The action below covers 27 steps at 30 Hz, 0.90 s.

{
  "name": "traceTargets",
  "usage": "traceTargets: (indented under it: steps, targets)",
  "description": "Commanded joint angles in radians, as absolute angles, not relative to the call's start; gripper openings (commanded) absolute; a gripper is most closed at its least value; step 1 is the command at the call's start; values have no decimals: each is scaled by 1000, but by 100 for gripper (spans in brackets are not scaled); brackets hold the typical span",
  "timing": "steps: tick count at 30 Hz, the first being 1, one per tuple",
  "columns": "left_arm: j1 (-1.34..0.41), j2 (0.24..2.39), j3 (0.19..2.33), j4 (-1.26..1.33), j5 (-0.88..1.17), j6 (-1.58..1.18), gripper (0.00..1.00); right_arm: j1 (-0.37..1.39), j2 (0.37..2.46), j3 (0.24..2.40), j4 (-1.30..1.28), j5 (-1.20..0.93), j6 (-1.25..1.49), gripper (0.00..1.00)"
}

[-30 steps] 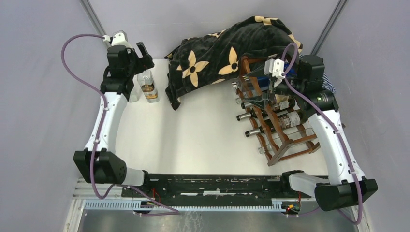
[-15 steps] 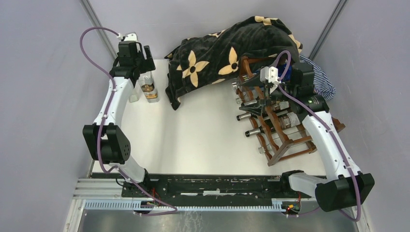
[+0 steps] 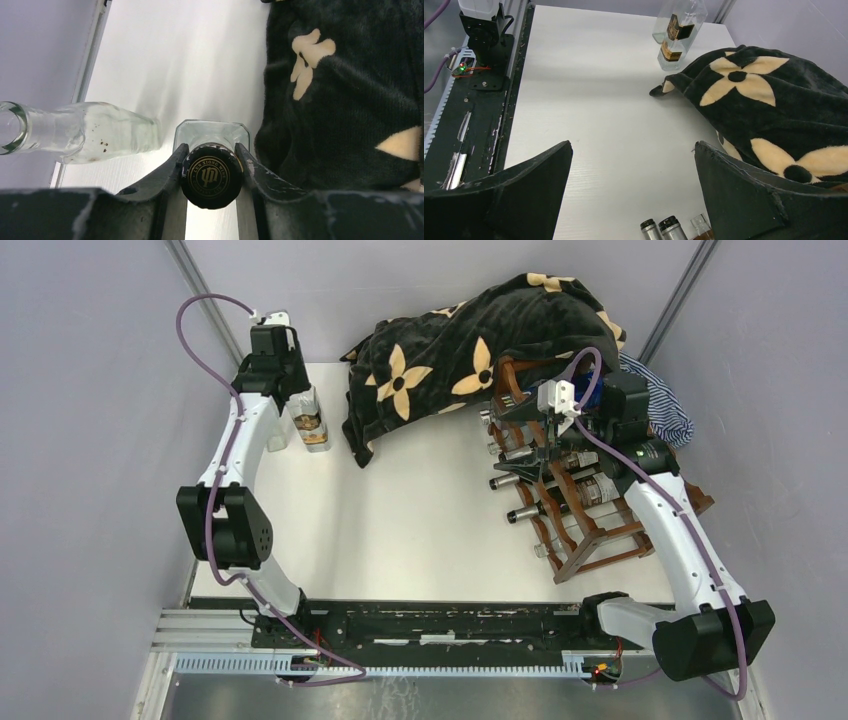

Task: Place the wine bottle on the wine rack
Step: Pick up the wine bottle from the center of the board.

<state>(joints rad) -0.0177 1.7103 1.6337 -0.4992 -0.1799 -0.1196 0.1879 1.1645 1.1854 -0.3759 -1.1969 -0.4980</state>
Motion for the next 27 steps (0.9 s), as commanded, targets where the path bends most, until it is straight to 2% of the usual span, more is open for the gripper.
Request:
traceTargets:
  steps: [1,3,12,20,27]
  targets:
    - [-19,1678,1674,-509,-177,-75,7,192,1140,1187,-345,-1212,-488,98]
    - [-20,1635,1650,-514,-169,-71,2,192,1141,1191,-352,-1213,-491,98]
    - [-20,1342,1475,-523,-12,-114,2,213,1159,1252,-443,-1221,-554,98]
    - [-21,1128,1298,-508,367,-199,2,274,1187,1317,-534,-1202,-618,98]
    - [-45,1005,1145,-336,667,-320,2,410,1215,1343,-576,-1126,-665,98]
